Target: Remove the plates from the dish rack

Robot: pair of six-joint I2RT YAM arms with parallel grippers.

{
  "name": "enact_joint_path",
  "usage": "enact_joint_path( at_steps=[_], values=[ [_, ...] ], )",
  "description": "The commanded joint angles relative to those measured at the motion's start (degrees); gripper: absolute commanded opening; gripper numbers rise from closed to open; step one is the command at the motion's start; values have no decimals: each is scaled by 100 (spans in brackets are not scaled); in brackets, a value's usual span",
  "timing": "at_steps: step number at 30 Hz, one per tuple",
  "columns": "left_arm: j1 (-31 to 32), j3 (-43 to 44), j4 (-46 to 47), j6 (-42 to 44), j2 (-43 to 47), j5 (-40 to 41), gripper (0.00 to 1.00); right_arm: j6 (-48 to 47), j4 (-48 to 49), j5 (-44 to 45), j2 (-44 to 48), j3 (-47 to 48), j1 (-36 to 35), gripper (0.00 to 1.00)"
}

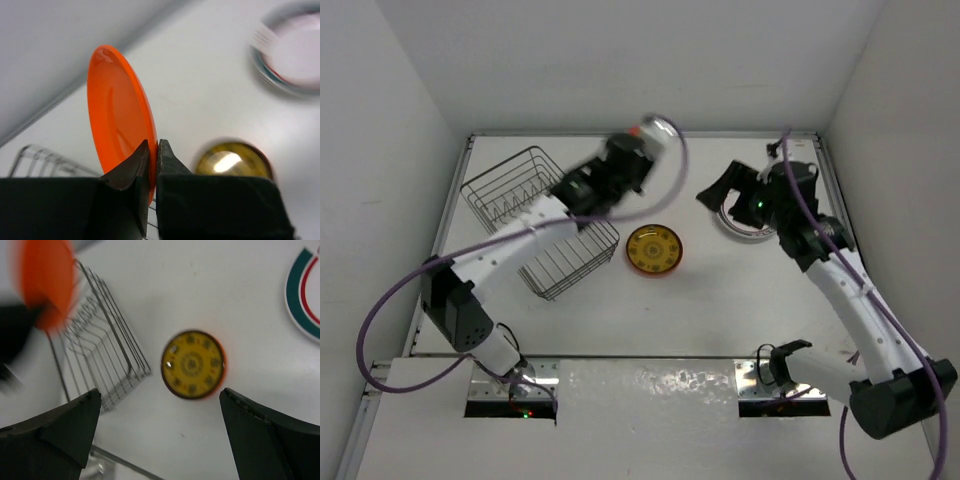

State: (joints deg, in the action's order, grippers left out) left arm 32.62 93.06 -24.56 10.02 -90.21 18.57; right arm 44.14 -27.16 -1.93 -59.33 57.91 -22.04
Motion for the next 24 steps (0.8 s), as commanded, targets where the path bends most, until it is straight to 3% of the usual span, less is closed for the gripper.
enact_joint_path(
  at_steps=[1,6,12,15,18,19,20,21,22,23,24],
  values=[
    [1411,-981,196,1713,101,1061,0,770,535,-1605,-604,650,910,99],
    [2599,-1571,654,2170,4,1421,0,719,70,-2179,-1326,1363,1483,99],
    [3417,-1589,1128,2469,-93,1597,0,789,421,-2654,-1590,496,1466,96],
    [3567,-1413,1067,2496,-259,1510,0,1078,1132,-3092,-1564,21,1431,89],
    [3637,-1290,1049,2417,-409,1352,0,1220,1433,-3278,-1704,-26,1273,73],
    [3698,-1264,1075,2408,-435,1430,0,1220,1511,-3278,-1766,-34,1264,63],
    [3716,-1264,1111,2365,-470,1474,2,1211,1538,-3278,-1775,-43,1264,36],
    [3716,-1264,1189,2329,-488,1509,12,1211,1521,-3252,-1792,-52,1264,14],
    [3725,-1290,1251,2216,-488,1683,20,1194,1451,-3191,-1793,-43,1273,0],
    [3725,-1307,1304,2154,-462,1781,32,1176,1441,-3112,-1836,-43,1290,0],
    [3725,-1334,1435,2075,-445,1912,63,1124,1441,-2989,-1854,-26,1316,0]
  ],
)
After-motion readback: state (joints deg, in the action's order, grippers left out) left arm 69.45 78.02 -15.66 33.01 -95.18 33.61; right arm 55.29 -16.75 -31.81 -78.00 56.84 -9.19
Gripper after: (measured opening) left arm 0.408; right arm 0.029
